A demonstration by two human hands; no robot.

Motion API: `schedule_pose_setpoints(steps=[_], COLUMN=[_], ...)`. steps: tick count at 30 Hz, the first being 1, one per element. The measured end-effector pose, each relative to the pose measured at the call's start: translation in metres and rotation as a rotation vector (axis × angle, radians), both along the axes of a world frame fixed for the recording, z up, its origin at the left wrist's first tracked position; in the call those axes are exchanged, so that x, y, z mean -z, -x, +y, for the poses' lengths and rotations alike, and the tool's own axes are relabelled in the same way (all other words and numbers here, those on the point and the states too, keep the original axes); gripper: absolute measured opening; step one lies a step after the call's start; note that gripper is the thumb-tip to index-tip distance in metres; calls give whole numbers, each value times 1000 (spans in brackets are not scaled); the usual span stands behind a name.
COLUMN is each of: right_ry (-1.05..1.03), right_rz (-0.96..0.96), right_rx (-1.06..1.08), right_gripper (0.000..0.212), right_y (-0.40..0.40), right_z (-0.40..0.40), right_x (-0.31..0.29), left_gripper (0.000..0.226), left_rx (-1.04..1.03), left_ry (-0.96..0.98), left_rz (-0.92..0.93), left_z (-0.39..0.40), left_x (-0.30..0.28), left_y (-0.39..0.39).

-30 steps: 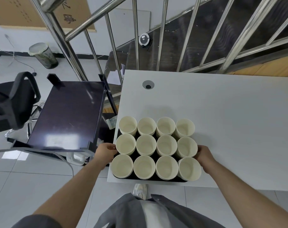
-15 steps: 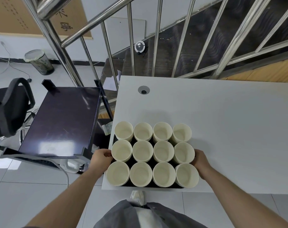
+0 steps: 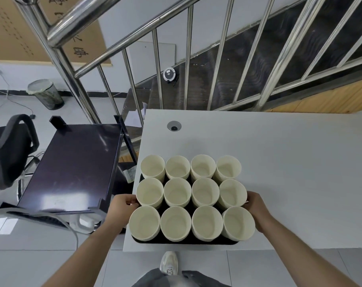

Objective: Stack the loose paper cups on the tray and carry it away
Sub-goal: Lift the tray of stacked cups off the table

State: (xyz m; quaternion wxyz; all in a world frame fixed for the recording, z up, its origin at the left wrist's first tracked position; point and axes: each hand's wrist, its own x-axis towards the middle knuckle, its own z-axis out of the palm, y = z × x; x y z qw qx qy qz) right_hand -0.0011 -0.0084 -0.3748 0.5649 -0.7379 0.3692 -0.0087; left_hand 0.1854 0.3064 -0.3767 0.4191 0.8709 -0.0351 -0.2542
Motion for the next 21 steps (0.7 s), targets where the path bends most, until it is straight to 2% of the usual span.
schedule_pose_setpoints(steps=[3,7,11,17,21], right_ry=[4,25,54,78,105], right_rz=[-18,-62,-83,-101,-98], right_rx=[-8,-21,-33,-25,-6], right_gripper=[33,26,31,10,7], right_y=[0,-3,-5,-5,-4], right_z=[-5,-6,-8,-3,3], right_x=[-11,-33,-42,-55,-62], left_gripper=[37,44,39,31,31], left_rx=[3,1,11,8,11], left_ry=[44,89,101,103,92], left_rz=[4,-52,-58,-47,-54], left_z=[0,-3,-2,4,8], left_x=[-13,-33,-44,-52,-58], left_y=[-1,-2,-6,-10,-10])
